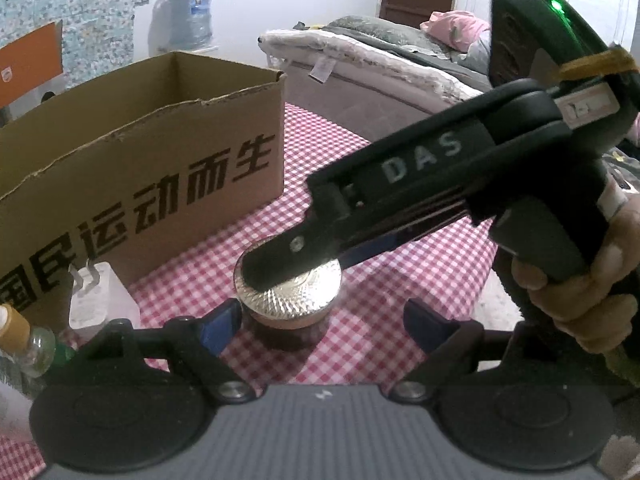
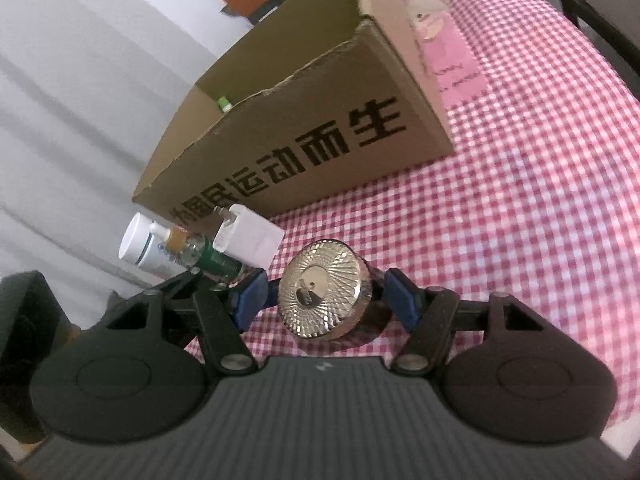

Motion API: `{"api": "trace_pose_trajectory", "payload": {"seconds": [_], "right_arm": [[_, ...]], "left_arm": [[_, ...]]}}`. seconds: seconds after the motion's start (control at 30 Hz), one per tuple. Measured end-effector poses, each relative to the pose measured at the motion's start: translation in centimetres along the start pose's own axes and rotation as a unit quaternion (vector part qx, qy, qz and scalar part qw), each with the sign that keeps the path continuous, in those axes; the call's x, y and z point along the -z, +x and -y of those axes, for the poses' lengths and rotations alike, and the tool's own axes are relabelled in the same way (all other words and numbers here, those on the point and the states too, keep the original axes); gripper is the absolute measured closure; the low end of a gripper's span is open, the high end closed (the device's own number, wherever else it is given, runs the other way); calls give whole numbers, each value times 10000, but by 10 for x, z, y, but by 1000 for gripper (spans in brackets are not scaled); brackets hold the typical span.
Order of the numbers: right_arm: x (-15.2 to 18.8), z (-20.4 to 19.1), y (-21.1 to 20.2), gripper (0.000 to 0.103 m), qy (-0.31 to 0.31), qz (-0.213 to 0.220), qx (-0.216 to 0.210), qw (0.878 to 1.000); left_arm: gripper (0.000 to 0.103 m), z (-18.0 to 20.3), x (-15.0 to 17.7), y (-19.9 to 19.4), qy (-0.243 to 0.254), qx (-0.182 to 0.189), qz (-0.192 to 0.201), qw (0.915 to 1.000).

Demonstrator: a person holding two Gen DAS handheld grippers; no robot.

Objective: Organize rigid objects
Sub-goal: 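Position the right gripper fingers around the gold-lidded jar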

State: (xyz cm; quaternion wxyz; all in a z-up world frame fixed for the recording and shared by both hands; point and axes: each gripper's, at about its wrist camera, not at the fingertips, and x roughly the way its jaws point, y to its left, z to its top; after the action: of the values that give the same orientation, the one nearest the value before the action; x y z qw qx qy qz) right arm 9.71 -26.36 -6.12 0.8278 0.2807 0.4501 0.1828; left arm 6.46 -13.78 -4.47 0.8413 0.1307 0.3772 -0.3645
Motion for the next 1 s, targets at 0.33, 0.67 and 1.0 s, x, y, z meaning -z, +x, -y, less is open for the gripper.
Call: {"api": "trace_pose_trajectory", "payload": {"seconds": [0.33, 0.67, 1.0], "right_arm": [[9, 28, -8, 15, 726, 381, -199, 9964], [13, 36, -11, 1, 1144, 550, -531, 9905], [13, 38, -13, 1, 1215, 553, -672, 9888]], "left_arm": [[13, -14, 22, 5, -218, 38, -20, 9998], [0, -25, 29, 2, -479, 293, 87, 9984], [0, -26, 28, -2, -454, 335, 134, 9983]]}}
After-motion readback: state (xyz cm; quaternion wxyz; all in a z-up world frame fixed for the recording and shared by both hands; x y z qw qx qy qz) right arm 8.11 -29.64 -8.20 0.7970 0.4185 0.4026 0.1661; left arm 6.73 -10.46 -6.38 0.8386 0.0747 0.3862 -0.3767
